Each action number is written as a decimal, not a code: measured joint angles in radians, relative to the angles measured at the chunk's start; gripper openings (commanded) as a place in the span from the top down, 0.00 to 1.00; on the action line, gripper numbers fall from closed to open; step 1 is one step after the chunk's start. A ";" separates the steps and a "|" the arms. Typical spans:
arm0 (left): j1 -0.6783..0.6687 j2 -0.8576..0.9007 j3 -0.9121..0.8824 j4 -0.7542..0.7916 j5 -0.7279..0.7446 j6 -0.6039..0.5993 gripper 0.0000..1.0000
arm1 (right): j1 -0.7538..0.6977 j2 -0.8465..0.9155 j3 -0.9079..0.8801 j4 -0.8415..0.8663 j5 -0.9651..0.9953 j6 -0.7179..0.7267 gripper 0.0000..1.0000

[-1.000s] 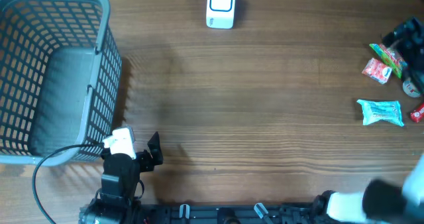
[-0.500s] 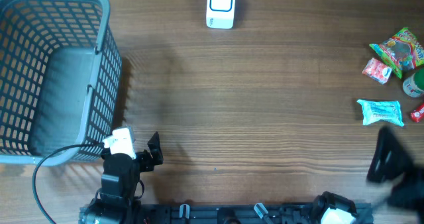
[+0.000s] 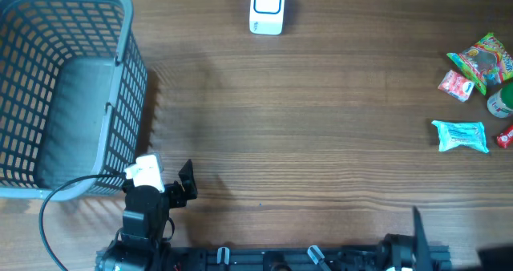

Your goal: Scan the item barcode

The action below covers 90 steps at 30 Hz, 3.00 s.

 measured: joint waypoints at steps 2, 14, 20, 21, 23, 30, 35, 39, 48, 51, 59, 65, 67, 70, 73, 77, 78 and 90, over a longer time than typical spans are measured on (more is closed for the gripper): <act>0.000 0.000 0.000 0.000 0.000 0.000 0.00 | 0.014 -0.041 -0.120 0.102 0.000 -0.003 0.00; 0.000 0.000 0.000 0.000 0.000 0.000 0.00 | 0.068 -0.192 -0.917 0.836 0.057 0.069 0.00; 0.000 0.000 0.000 0.000 0.000 0.000 0.00 | 0.068 -0.193 -1.119 1.008 0.160 0.102 0.00; 0.000 0.000 0.000 0.000 0.000 0.000 0.00 | 0.068 -0.193 -1.145 1.020 0.185 0.110 0.00; 0.000 0.000 0.000 0.000 0.000 0.000 0.00 | 0.068 -0.193 -1.171 1.044 0.207 0.115 0.00; 0.000 0.000 0.000 0.000 0.000 0.000 0.00 | 0.068 -0.196 -1.187 0.921 0.238 0.103 0.00; 0.000 0.000 0.000 0.000 0.000 0.000 0.00 | 0.068 -0.199 -1.188 0.731 0.238 0.095 0.01; 0.000 0.000 0.000 0.000 0.000 0.000 0.00 | 0.068 -0.200 -1.189 0.608 0.238 0.092 0.00; 0.000 0.000 0.000 0.000 0.000 0.000 0.00 | 0.068 -0.200 -1.189 0.608 0.238 0.092 0.00; 0.000 0.000 0.000 0.000 0.000 0.000 0.00 | 0.068 -0.200 -1.189 0.608 0.238 0.092 0.00; 0.000 0.000 0.000 0.000 0.000 0.000 0.00 | 0.068 -0.200 -1.189 0.608 0.238 0.092 0.00; 0.000 0.000 0.000 0.000 0.000 0.000 0.00 | 0.068 -0.200 -1.189 0.608 0.238 0.092 0.00; 0.000 0.000 0.000 0.000 0.000 0.000 0.00 | 0.068 -0.200 -1.189 0.608 0.238 0.092 0.00; 0.000 0.000 0.000 0.000 0.000 0.000 0.00 | 0.068 -0.200 -1.189 0.608 0.238 0.092 0.00; 0.000 0.000 0.000 0.000 0.000 0.000 0.00 | 0.068 -0.200 -1.189 0.608 0.238 0.092 0.00; 0.000 0.000 0.000 0.000 0.000 0.000 0.00 | 0.068 -0.200 -1.189 0.608 0.238 0.092 0.00; 0.000 0.000 0.000 0.000 0.000 0.000 0.00 | 0.068 -0.200 -1.189 0.608 0.238 0.092 0.00; 0.000 0.000 -0.003 0.087 -0.015 0.008 0.00 | 0.068 -0.200 -1.189 0.609 0.238 0.092 0.00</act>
